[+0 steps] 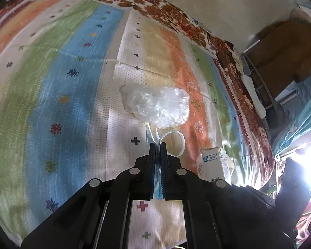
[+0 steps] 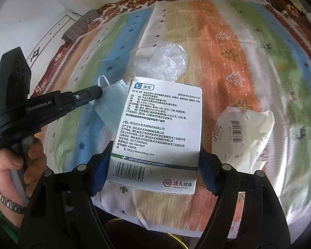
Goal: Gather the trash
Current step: 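Lift the held box and mask off the blanket toward the bin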
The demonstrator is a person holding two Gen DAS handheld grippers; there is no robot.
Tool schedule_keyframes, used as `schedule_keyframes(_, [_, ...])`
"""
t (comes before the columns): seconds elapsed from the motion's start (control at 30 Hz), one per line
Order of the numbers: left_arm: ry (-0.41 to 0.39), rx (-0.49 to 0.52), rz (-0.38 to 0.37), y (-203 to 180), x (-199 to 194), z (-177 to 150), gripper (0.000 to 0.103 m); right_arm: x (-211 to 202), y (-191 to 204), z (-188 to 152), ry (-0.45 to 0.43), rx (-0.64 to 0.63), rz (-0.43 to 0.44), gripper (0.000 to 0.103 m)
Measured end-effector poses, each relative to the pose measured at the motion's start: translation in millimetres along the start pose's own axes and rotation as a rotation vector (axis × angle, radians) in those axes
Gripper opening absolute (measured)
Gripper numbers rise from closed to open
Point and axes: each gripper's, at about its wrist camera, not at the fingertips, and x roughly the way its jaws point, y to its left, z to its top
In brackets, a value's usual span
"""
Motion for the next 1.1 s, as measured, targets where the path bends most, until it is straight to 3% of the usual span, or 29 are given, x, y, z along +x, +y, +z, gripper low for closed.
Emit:
schedule_keyframes(0.47, [-0.028,0.060,0.015,-36.1,-57.9,-29.6,0.004,-56.3,23.4,-27.8,-0.078,-0.109,-0.033,0.070])
schedule_keyframes(0.83, [-0.034,-0.021,0.032,-41.7,-99.9,-67.6,0.004,-109.4,44.8,-72.2,-0.166,-0.176,-0.025,0.070])
schedule_keyframes(1.1, [-0.068,0.003,0.025,-49.0,-125.3,-96.4,0.004,-126.3,45.7,-98.2,-0.198,-0.186,-0.038,0.070])
